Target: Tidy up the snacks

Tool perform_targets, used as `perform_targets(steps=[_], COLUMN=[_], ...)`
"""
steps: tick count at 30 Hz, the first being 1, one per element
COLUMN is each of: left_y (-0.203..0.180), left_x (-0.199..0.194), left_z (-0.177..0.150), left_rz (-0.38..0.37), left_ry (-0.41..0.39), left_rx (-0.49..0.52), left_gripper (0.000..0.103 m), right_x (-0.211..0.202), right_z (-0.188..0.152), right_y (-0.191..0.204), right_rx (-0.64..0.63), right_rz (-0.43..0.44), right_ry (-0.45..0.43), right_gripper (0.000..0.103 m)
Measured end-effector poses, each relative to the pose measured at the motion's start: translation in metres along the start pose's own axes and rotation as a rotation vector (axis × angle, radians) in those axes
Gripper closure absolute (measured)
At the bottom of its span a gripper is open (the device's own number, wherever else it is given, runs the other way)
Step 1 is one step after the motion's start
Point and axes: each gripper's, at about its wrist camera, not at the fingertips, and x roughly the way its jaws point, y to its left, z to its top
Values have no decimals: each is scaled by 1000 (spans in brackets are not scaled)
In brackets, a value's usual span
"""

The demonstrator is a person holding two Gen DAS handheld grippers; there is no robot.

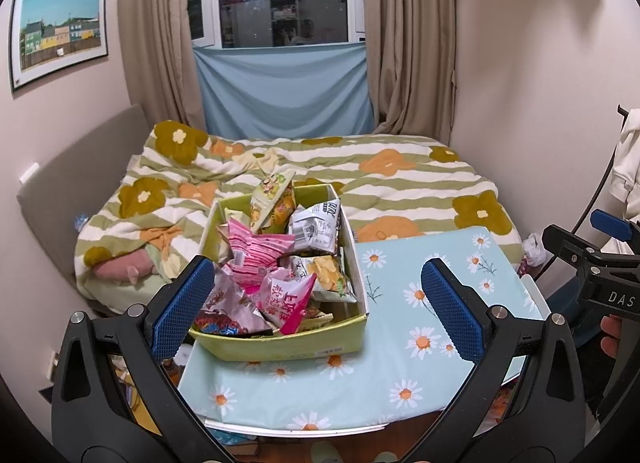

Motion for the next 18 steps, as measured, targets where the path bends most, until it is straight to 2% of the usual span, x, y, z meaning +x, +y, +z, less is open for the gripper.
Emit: perform_targets(steps=[18], left_y=[4], left_x=[4], left_z=[1], left_rz=[0], left_ry=[1], left_rx=[6], left_gripper=[0], right_x=[2], right_z=[0], right_y=[-3], right_rx=[0], right_rz=[3], right_ry=[1], right_gripper=[0])
